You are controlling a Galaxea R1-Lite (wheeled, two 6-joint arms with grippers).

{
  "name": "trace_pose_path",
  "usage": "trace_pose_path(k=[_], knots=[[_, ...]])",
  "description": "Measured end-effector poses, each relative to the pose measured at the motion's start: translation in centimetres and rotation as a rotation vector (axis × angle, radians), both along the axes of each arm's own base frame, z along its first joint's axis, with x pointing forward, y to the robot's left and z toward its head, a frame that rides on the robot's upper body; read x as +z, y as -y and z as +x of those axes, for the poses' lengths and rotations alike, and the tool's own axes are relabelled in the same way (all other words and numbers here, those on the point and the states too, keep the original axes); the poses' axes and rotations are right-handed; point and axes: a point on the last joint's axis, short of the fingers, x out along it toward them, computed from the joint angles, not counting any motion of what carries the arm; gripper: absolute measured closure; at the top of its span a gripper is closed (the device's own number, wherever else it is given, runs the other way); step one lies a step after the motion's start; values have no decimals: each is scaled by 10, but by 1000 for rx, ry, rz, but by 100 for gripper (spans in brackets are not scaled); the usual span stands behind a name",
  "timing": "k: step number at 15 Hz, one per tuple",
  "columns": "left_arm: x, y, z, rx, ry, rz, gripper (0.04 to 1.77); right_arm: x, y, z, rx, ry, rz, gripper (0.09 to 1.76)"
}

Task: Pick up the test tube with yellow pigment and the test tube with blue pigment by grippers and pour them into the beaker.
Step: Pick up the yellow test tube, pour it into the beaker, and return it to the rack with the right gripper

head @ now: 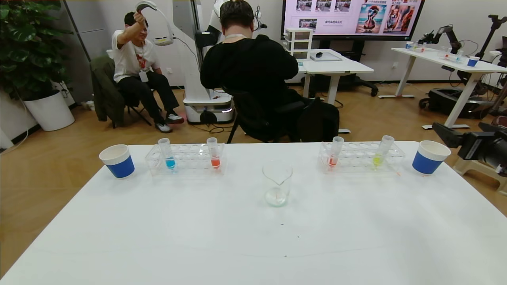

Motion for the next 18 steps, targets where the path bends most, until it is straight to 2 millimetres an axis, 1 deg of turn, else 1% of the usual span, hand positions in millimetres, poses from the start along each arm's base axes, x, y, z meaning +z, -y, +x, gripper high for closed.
trace_pose_path(k=[3, 5, 7, 9, 10, 11, 13, 18], knots=[[0, 0, 0, 0, 0, 0, 6, -34, 8, 35, 49, -8, 0, 11], [0, 0, 0, 0, 0, -1, 6, -58, 11, 53, 76, 6, -4, 11], [0, 0, 0, 0, 0, 0, 6, -86, 11, 68, 97, -9, -1, 11], [0, 0, 0, 0, 0, -1, 6, -110, 7, 78, 120, -52, 11, 11], [0, 0, 0, 0, 0, -1, 6, -119, 6, 83, 134, -67, 14, 11], [0, 0, 0, 0, 0, 0, 6, -125, 4, 89, 144, -74, 16, 11], [0, 0, 0, 0, 0, -1, 6, -130, 4, 99, 153, -71, 16, 11], [0, 0, 0, 0, 0, -1, 6, -129, 4, 129, 164, 2, -1, 11]])
